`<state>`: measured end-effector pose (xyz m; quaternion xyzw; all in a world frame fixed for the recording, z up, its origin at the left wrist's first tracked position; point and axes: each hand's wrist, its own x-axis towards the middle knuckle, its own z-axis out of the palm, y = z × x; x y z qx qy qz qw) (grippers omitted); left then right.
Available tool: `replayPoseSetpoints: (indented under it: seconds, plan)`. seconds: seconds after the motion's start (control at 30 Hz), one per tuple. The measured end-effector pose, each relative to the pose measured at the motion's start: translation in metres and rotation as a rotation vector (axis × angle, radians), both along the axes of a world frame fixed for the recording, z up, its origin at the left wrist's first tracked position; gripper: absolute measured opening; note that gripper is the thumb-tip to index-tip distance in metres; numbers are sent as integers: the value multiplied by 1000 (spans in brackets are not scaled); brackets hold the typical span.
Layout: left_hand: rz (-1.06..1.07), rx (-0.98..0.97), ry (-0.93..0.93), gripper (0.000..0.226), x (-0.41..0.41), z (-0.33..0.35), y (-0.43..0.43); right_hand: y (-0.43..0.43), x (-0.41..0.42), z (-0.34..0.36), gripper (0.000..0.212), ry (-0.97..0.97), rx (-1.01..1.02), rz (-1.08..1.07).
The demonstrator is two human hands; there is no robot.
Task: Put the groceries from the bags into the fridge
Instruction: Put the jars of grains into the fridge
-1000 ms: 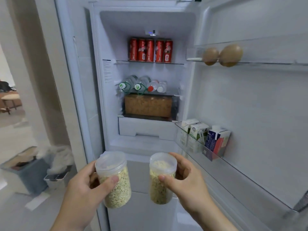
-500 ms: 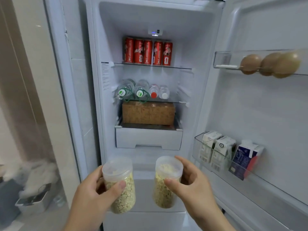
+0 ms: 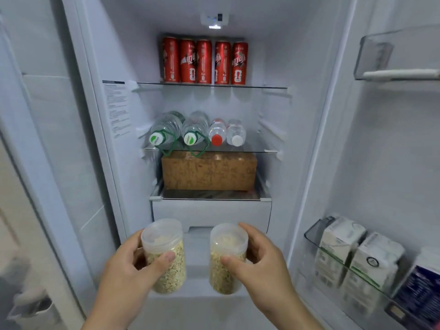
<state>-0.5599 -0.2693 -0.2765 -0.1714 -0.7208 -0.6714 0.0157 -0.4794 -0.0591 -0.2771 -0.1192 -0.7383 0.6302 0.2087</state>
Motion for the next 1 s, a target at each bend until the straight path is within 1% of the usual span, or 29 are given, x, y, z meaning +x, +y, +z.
replayPoseSetpoints:
  seconds: [0.07, 0.1, 0.17, 0.27, 0.47, 0.57, 0.6, 0.67, 0.83, 1.0]
  plan:
    - [3, 11, 6, 49, -18, -2, 11, 9, -20, -2, 65, 13, 1, -13]
    - [4, 10, 7, 47, -27, -3, 17, 12, -29, -3, 63, 15, -2, -19]
    - [3, -7, 13, 36, -46, -3, 27, 16, -47, 0, 59, 23, 0, -34]
    - [16, -19, 27, 32, -82, -8, 39, 21, -75, 2, 53, 36, 16, -52]
    - [91, -25, 41, 43, -161, -11, 65, 26, -144, 9, 49, 68, 8, -105]
    - [120, -33, 70, 44, -197, -11, 75, 27, -179, 12, 57, 77, -6, -148]
    - [128, -35, 72, 45, -207, -12, 78, 28, -189, 13, 56, 82, 2, -156]
    - [132, -34, 73, 48, -223, -14, 83, 31, -206, 15, 53, 85, 24, -166]
    - [125, -7, 57, 45, -249, -19, 93, 40, -234, 10, 43, 64, 74, -124]
    - [184, -23, 49, 45, -265, -21, 102, 48, -258, 2, 49, 42, 64, -104]
